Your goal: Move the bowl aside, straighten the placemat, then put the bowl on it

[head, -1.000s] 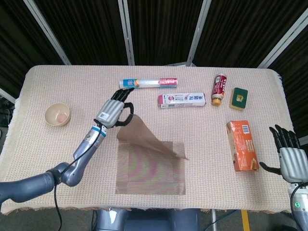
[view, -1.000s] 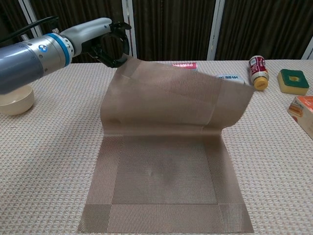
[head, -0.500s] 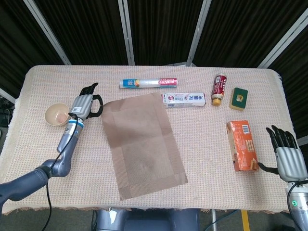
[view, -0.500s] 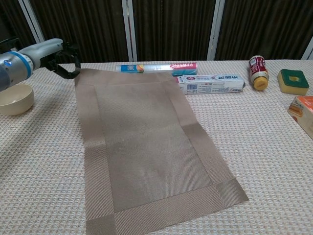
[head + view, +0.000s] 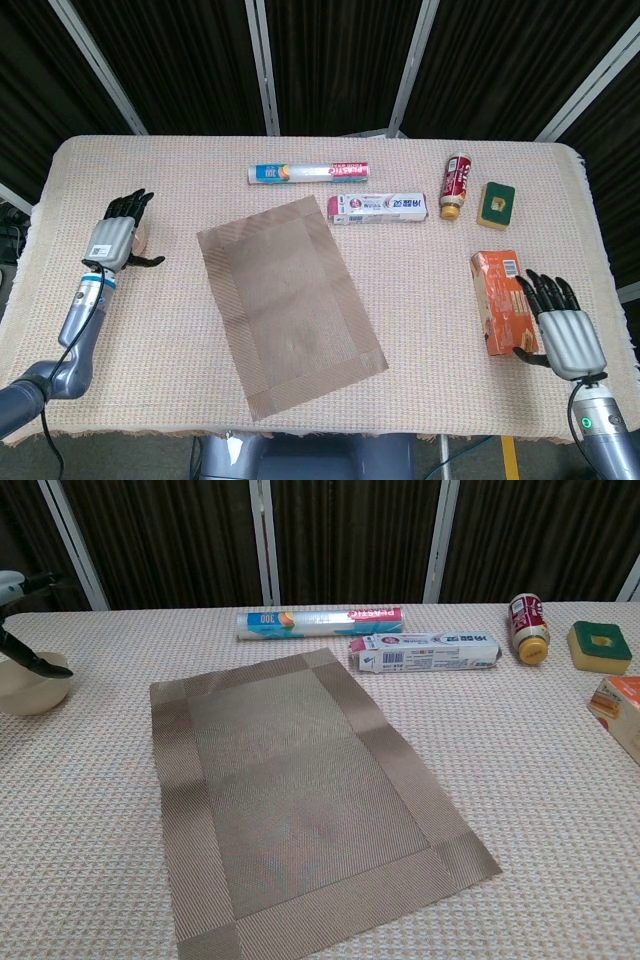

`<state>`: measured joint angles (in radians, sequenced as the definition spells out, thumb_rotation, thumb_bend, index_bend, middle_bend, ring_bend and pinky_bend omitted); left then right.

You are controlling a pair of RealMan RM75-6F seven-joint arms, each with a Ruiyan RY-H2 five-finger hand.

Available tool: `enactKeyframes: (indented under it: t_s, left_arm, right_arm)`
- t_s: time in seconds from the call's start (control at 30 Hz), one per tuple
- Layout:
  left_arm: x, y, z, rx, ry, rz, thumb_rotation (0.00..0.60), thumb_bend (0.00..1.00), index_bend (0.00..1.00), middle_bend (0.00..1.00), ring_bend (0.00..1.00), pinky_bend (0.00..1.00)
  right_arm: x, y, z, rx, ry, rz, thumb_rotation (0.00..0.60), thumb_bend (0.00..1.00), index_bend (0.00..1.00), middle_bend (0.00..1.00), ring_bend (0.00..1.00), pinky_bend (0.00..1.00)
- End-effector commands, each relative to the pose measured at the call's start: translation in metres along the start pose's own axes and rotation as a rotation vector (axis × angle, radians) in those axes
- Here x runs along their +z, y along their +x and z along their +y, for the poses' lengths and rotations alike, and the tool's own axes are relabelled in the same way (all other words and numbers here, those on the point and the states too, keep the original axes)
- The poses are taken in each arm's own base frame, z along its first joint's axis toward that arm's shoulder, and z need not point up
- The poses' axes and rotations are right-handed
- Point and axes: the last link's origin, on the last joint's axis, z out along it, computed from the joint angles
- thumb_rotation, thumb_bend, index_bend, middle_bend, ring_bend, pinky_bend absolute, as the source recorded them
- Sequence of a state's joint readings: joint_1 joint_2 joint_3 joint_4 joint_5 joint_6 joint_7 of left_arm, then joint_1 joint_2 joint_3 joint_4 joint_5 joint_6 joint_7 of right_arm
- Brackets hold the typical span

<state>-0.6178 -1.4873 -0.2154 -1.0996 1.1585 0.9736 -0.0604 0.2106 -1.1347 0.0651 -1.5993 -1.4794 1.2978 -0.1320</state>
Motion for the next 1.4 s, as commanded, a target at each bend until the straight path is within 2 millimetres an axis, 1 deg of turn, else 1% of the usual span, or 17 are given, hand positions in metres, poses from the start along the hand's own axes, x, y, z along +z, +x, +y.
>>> enactKeyframes:
  t_s: [0.03,0.1,0.13,0.17,0.23,0.27,0.3,0.43,0.6,0.7,0.73,0.8,0.93,1.0,1.17,1.4]
  left_arm:
    - [-0.035,0.016,-0.013,0.071,0.027,0.041,0.600,0.00,0.00,0.00,0.00,0.00]
    - [-0.054,0.019,-0.014,0.093,0.044,0.053,0.600,0.00,0.00,0.00,0.00,0.00]
    - [-0.058,0.019,-0.015,0.098,0.048,0.055,0.600,0.00,0.00,0.00,0.00,0.00]
    - [-0.068,0.021,-0.016,0.109,0.059,0.061,0.600,0.00,0.00,0.00,0.00,0.00]
    - [-0.090,0.027,-0.014,0.127,0.085,0.074,0.600,0.00,0.00,0.00,0.00,0.00]
    - [-0.096,0.028,-0.014,0.130,0.092,0.078,0.600,0.00,0.00,0.00,0.00,0.00]
    - [-0.103,0.031,-0.012,0.135,0.099,0.085,0.600,0.00,0.00,0.00,0.00,0.00]
    - [-0.121,0.037,-0.010,0.168,0.121,0.092,0.600,0.00,0.00,0.00,0.00,0.00]
    - [-0.132,0.040,-0.009,0.178,0.130,0.088,0.600,0.00,0.00,0.00,0.00,0.00]
    - [-0.136,0.042,-0.009,0.198,0.128,0.086,0.600,0.00,0.00,0.00,0.00,0.00]
    - [-0.137,0.043,-0.008,0.199,0.127,0.085,0.600,0.00,0.00,0.00,0.00,0.00]
    - [-0.138,0.044,-0.009,0.202,0.130,0.079,0.600,0.00,0.00,0.00,0.00,0.00]
    - [-0.140,0.047,-0.012,0.211,0.132,0.079,0.600,0.00,0.00,0.00,0.00,0.00]
    - [-0.141,0.049,-0.014,0.210,0.134,0.090,0.600,0.00,0.00,0.00,0.00,0.00]
    - [-0.145,0.054,-0.015,0.189,0.134,0.102,0.600,0.00,0.00,0.00,0.00,0.00]
    - [-0.146,0.058,-0.017,0.171,0.133,0.101,0.600,0.00,0.00,0.00,0.00,0.00]
  right_arm:
    - [0.008,-0.008,-0.016,-0.046,0.107,-0.059,0.600,0.00,0.00,0.00,0.00,0.00]
    - [0.014,-0.012,-0.030,-0.074,0.196,-0.106,0.600,0.00,0.00,0.00,0.00,0.00]
    - [0.016,-0.013,-0.035,-0.078,0.221,-0.116,0.600,0.00,0.00,0.00,0.00,0.00]
    - [0.020,-0.015,-0.047,-0.081,0.283,-0.142,0.600,0.00,0.01,0.00,0.00,0.00]
    - [0.028,-0.019,-0.065,-0.069,0.378,-0.204,0.600,0.00,0.04,0.00,0.00,0.00]
    - [0.030,-0.021,-0.069,-0.060,0.402,-0.222,0.600,0.00,0.05,0.00,0.00,0.00]
    - [0.033,-0.023,-0.079,-0.044,0.444,-0.251,0.600,0.00,0.06,0.00,0.00,0.00]
    - [0.046,-0.028,-0.103,-0.015,0.548,-0.312,0.600,0.00,0.09,0.00,0.00,0.00]
    - [0.060,-0.031,-0.132,-0.019,0.642,-0.311,0.600,0.00,0.11,0.00,0.00,0.00]
    - [0.064,-0.034,-0.148,-0.047,0.693,-0.299,0.600,0.02,0.11,0.00,0.00,0.00]
    - [0.065,-0.035,-0.151,-0.051,0.698,-0.298,0.600,0.03,0.12,0.00,0.00,0.00]
    - [0.068,-0.040,-0.161,-0.076,0.725,-0.294,0.600,0.04,0.12,0.00,0.00,0.00]
    - [0.074,-0.053,-0.176,-0.136,0.758,-0.282,0.600,0.05,0.16,0.00,0.00,0.00]
    - [0.073,-0.059,-0.183,-0.150,0.774,-0.268,0.600,0.06,0.16,0.00,0.00,0.00]
    - [0.076,-0.075,-0.192,-0.222,0.812,-0.208,0.600,0.06,0.16,0.01,0.00,0.00]
    - [0.079,-0.085,-0.193,-0.246,0.814,-0.196,0.600,0.06,0.16,0.01,0.00,0.00]
